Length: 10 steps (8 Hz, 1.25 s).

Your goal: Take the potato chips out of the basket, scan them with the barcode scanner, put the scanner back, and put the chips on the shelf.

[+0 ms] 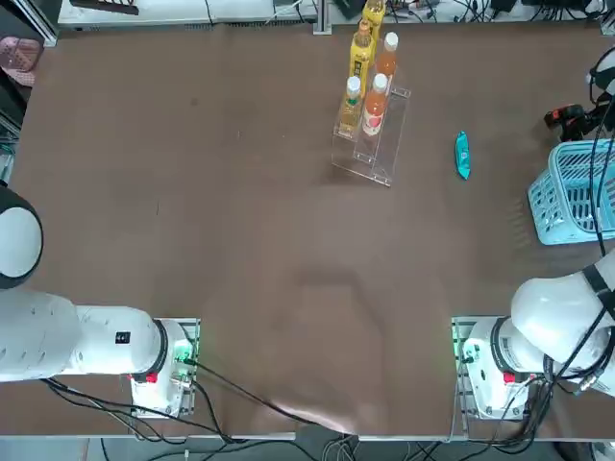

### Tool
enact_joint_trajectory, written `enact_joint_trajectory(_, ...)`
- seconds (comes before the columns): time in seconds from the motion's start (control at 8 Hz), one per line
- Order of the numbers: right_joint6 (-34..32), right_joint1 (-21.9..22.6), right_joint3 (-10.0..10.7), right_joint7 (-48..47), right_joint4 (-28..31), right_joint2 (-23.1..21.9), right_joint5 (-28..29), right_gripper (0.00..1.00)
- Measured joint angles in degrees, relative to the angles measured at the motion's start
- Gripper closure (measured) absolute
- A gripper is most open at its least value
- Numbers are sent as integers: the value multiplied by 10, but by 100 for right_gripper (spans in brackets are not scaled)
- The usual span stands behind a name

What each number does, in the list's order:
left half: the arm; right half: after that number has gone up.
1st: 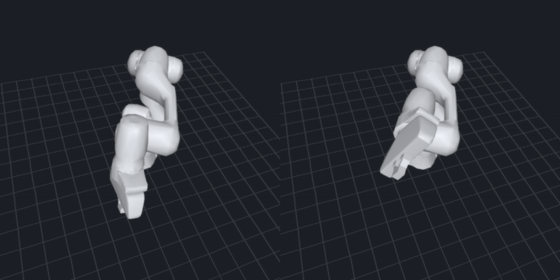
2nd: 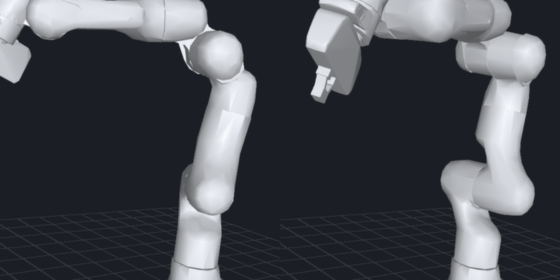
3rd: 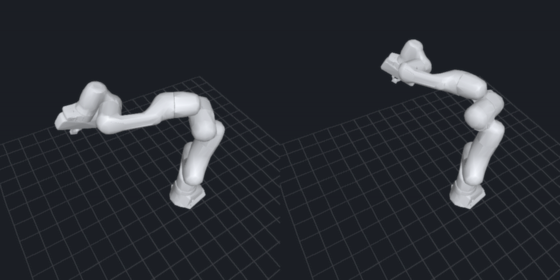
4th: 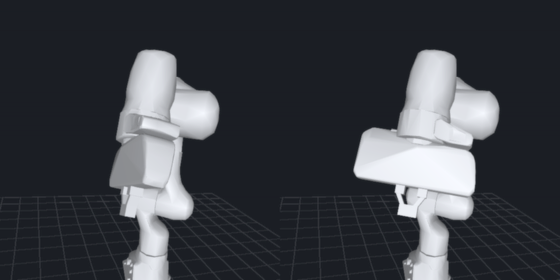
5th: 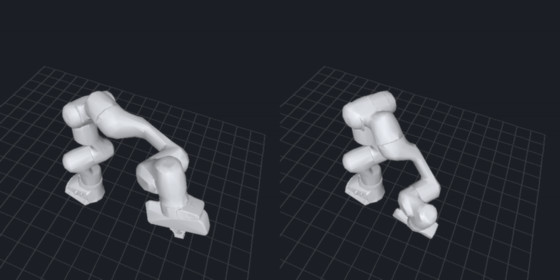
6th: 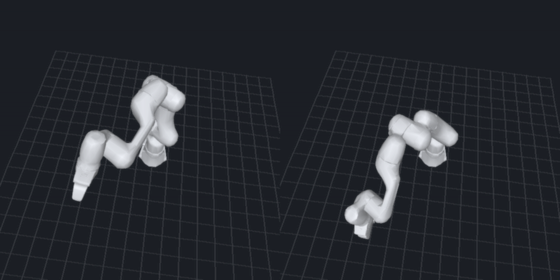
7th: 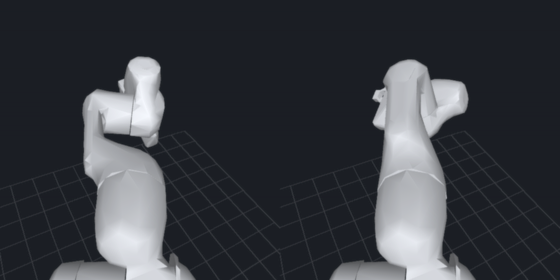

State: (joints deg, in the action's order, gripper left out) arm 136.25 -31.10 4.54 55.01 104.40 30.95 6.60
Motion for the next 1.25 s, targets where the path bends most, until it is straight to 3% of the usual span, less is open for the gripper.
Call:
enact_joint_trajectory(0.75,7,-9,-2,1,-10,20,0,0)
enact_joint_trajectory(1.25,21,-9,-2,1,-11,31,0,8)
